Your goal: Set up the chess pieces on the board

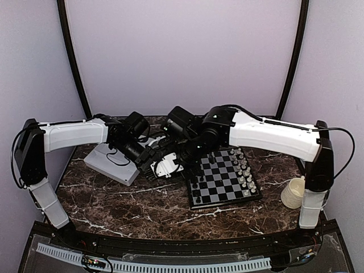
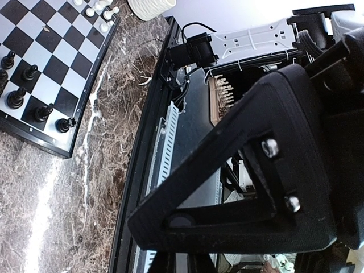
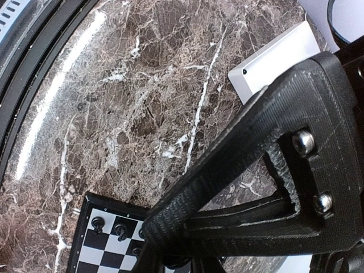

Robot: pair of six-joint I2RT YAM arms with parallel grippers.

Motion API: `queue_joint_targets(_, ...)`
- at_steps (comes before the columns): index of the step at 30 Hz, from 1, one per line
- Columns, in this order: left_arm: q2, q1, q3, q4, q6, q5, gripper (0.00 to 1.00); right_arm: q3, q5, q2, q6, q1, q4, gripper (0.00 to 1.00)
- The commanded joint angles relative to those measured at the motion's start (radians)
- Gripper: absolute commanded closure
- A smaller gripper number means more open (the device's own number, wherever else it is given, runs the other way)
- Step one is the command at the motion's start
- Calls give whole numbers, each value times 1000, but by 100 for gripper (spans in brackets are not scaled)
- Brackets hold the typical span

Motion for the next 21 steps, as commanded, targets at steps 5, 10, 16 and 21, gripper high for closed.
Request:
queue_joint_targets(5,-98,-2,18,-15,60,-169,75,-125,-77,-56,117,-56,50,92)
queue_joint_targets(10,-255,-2,-99,166,-5,-341,68,-215,-348,-136,266,-208,111,91)
queue_joint_targets(16,-406,-34,-261,561,-92,-643,68,-330,-731,-194,473,-376,240,91)
queue_joint_targets(21,-460,-116,-342,857,-23,-789,66,-376,-897,-199,590,-441,325,91)
